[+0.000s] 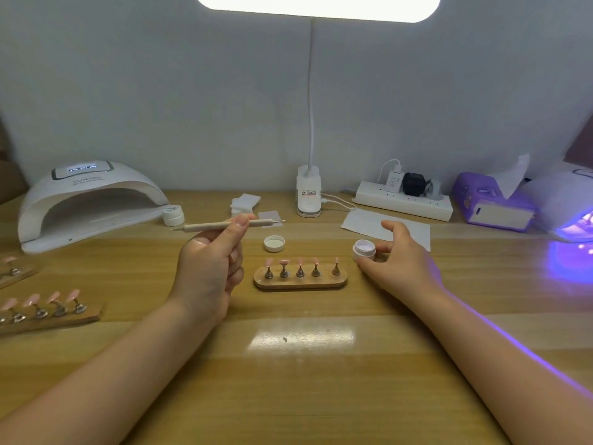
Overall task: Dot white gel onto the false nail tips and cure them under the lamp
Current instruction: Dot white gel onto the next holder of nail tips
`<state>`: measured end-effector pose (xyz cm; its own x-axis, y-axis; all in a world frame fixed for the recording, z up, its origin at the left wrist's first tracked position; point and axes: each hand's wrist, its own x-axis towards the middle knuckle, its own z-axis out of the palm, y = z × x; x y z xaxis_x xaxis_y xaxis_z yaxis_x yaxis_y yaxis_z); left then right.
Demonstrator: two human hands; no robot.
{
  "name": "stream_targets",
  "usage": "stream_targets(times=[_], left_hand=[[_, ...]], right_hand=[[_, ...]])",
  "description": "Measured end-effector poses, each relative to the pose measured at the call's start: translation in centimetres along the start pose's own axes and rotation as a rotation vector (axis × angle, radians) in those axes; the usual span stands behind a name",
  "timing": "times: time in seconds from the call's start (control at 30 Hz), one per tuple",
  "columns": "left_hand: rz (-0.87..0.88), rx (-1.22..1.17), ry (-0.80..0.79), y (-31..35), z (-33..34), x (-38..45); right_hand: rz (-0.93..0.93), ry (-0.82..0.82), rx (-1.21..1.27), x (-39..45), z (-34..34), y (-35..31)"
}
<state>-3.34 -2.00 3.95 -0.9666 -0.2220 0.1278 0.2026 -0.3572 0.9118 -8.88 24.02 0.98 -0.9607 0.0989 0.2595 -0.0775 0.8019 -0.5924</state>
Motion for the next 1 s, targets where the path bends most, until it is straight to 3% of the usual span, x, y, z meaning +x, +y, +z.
stream_targets(times=[0.1, 0.2, 0.37, 0.5, 0.7, 0.83, 1.0], left_hand=[[-0.004, 0.016, 0.022, -0.4, -0.3, 0.2], [-0.025, 0.005, 0.032, -0.7, -0.4, 0.5], [-0.018, -0.011, 0.077, -1.3, -0.5, 0.6], [0.011, 0.024, 0.125, -1.6, -0.6, 0.8], [-0.021, 0.0, 0.198, -1.9, -0.5, 1.0], [-0.081, -0.029, 0.204, -2.0, -0.4, 0.8], [-0.104, -0.059, 0.172, -1.9, -0.2, 0.5]], right_hand=[[-0.076, 0.096, 0.018, -0.4, -0.1, -0.7], [-0.269, 0.225, 0.072, -1.1, -0.7, -1.6], [-0.494, 0.009, -0.089, -2.6, -0.6, -2.9], [-0.425, -0.073, -0.308, -2.5, -0.4, -3.3], [-0.342, -0.114, -0.409, -2.1, -0.2, -2.8], [-0.322, -0.196, -0.324, -2.0, -0.1, -3.1], [-0.288, -0.182, -0.169, -2.3, 0.1, -3.2]])
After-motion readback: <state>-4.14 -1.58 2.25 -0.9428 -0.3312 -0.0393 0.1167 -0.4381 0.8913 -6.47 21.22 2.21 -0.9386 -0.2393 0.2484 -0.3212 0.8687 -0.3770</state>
